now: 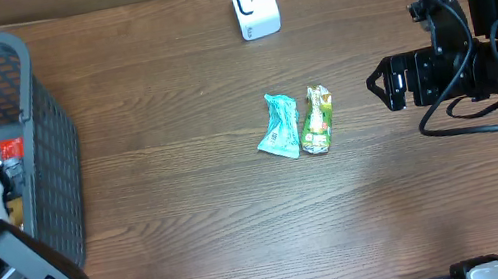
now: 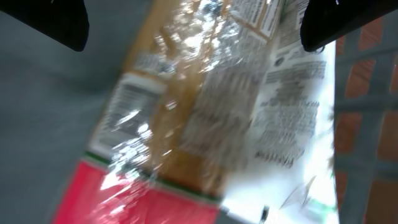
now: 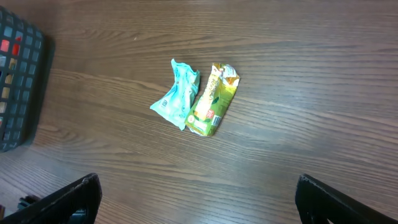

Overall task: Scan the item barcode
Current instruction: 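Reach into the basket and grasp the red-capped pasta package with left gripper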

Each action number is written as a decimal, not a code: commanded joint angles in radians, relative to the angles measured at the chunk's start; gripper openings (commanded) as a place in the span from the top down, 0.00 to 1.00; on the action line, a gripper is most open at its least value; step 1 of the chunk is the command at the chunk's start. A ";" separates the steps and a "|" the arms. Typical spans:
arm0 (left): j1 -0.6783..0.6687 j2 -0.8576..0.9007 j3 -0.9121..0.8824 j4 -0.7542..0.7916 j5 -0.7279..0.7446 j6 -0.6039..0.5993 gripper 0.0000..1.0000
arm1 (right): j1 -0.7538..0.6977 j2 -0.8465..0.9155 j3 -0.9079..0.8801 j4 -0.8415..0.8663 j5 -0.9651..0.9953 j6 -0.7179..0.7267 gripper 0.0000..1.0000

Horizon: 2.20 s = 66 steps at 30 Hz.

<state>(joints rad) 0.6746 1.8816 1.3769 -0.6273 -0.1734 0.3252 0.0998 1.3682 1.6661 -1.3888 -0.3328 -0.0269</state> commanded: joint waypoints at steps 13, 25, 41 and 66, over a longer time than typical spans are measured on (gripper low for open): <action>0.072 0.133 -0.034 0.003 0.164 0.038 0.02 | 0.005 0.002 0.023 0.003 0.003 -0.007 0.00; 0.070 0.177 -0.016 -0.006 0.171 -0.038 0.77 | 0.005 0.002 0.023 0.004 0.003 -0.007 0.00; -0.048 0.177 0.840 -0.575 0.170 -0.238 0.96 | 0.005 0.002 0.023 0.003 0.003 -0.007 0.00; -0.032 0.077 0.848 -0.754 0.104 -0.394 0.39 | 0.005 0.002 0.023 0.003 0.003 -0.007 0.00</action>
<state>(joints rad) 0.6239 1.9507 2.3066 -1.3655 -0.0288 -0.0284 0.0998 1.3682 1.6661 -1.3884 -0.3328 -0.0269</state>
